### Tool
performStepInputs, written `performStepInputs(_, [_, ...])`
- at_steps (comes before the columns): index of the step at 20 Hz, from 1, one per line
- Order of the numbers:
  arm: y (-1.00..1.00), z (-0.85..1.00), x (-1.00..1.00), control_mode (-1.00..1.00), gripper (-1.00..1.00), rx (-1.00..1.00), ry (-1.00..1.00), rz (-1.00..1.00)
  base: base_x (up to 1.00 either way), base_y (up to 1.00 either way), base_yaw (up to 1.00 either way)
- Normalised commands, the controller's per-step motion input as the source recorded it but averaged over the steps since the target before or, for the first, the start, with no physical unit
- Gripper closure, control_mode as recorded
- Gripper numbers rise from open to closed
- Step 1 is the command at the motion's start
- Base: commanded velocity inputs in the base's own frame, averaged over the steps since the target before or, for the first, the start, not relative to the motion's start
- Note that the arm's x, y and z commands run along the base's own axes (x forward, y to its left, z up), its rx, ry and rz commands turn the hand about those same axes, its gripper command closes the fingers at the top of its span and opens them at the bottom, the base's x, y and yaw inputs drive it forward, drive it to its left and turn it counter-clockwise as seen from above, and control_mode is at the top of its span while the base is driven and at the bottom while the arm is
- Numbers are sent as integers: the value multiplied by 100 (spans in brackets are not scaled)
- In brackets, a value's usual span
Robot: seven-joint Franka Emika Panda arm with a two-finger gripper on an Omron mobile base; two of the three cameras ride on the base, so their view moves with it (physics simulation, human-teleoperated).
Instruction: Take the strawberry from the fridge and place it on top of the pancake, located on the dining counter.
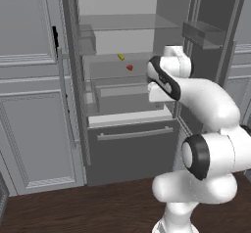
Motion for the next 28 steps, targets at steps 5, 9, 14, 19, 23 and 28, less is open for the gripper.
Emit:
performStepInputs(5, [0,17,-95,-100,-100,-3,-16,21,0,0,0])
performStepInputs(9, [9,4,-42,-100,-100,-3,-19,0,0,0,0])
performStepInputs(14, [8,-5,-46,-100,-100,0,-18,0,0,0,0])
performStepInputs(19, [0,3,-21,-100,-100,2,-8,-5,0,0,0])
performStepInputs(23, [0,14,-44,-100,-100,0,-5,-10,0,0,0])
performStepInputs(28, [0,26,-45,-100,-100,9,-11,-6,0,0,0])
